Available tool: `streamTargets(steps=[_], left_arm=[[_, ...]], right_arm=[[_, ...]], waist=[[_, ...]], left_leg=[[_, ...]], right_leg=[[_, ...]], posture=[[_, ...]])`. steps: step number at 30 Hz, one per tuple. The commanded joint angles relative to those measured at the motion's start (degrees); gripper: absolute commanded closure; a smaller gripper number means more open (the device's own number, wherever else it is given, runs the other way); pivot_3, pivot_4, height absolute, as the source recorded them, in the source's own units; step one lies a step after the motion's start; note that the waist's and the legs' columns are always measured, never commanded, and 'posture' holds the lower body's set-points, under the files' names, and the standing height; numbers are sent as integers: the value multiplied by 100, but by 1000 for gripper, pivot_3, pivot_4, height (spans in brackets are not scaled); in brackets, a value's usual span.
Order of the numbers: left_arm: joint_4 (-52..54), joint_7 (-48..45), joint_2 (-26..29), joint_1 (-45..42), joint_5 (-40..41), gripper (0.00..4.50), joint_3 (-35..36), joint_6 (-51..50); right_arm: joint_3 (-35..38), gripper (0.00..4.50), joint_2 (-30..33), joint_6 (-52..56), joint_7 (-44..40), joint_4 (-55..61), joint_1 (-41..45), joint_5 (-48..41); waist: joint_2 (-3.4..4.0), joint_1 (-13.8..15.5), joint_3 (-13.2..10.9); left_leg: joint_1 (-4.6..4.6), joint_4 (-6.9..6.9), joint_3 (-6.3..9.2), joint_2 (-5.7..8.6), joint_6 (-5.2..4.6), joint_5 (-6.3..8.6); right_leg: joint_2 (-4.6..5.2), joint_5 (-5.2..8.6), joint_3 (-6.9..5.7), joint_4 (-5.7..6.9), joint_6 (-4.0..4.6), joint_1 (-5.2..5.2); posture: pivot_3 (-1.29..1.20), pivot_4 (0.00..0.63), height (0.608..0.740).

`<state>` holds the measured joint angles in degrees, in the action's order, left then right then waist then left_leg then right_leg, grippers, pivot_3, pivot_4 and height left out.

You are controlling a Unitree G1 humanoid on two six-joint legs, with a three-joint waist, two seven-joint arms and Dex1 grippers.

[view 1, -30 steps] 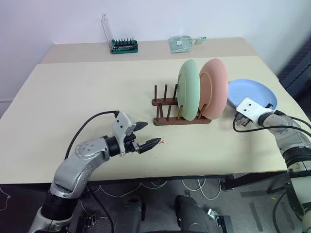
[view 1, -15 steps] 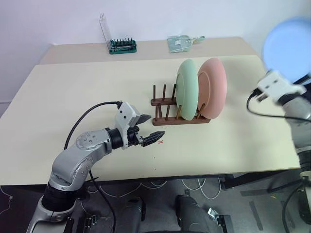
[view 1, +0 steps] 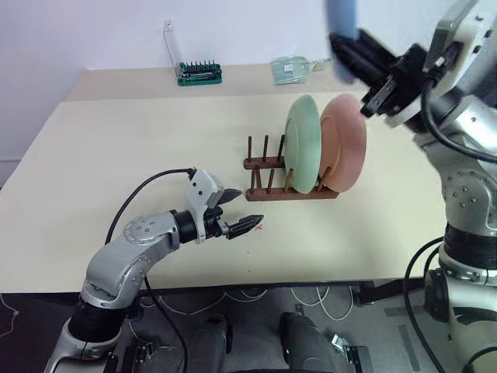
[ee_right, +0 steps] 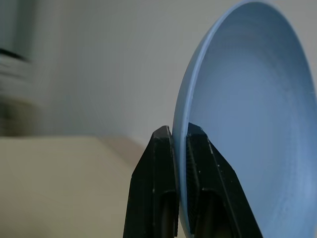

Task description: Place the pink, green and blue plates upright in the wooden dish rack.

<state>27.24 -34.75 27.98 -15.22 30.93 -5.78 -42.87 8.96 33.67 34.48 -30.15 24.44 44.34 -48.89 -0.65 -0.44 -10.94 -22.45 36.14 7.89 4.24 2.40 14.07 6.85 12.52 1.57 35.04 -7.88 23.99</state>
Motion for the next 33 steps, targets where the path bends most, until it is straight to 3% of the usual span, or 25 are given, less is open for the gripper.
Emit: streamTargets(steps=[1, 7, 12, 24, 30, 33], left_arm=[[214, -17, 57, 59, -30, 318, 185, 227], [88, -192, 214, 417, -70, 318, 371, 503], [-82, -336, 283, 635, -162, 318, 390, 812], [-477, -557, 213, 870, -431, 318, 312, 1419], [-593, -626, 181, 934, -514, 318, 281, 1598], [-610, -649, 164, 947, -544, 318, 280, 1629]], right_arm=[[30, 4448, -444, 488, 594, 324, 111, -965], [-199, 4448, -1199, 1366, 2002, 83, -127, -1907], [158, 4448, -1550, 1657, 3193, -461, -12, -2836], [29, 4448, -1611, 1945, 4108, -828, -72, -3313], [10, 2137, -1594, 1926, 4184, -850, -28, -3323], [-2, 507, -1581, 1903, 4176, -838, -5, -3298]], waist=[[0, -19, 0], [1, -62, 5], [4, -25, 4], [5, -54, 5], [5, -55, 5], [5, -54, 5]], left_leg=[[0, 0, 0, 0, 0, 0], [4, -9, -6, -4, 0, 0], [-3, -10, -10, -5, 2, -1], [0, -14, -12, -8, 1, -1], [-1, -14, -12, -8, 1, -1], [-1, -14, -12, -8, 1, -1]], right_leg=[[0, 0, 0, 1, 0, 1], [-4, -2, 1, 8, 5, 12], [-5, -9, 2, 14, 15, 27], [-9, -9, 2, 13, 14, 28], [-9, -9, 2, 13, 14, 28], [-10, -9, 2, 13, 14, 28]], posture=[[0, 150, 740], [0, 150, 740], [0, 150, 740], [0, 150, 740], [0, 150, 740], [0, 150, 740]])
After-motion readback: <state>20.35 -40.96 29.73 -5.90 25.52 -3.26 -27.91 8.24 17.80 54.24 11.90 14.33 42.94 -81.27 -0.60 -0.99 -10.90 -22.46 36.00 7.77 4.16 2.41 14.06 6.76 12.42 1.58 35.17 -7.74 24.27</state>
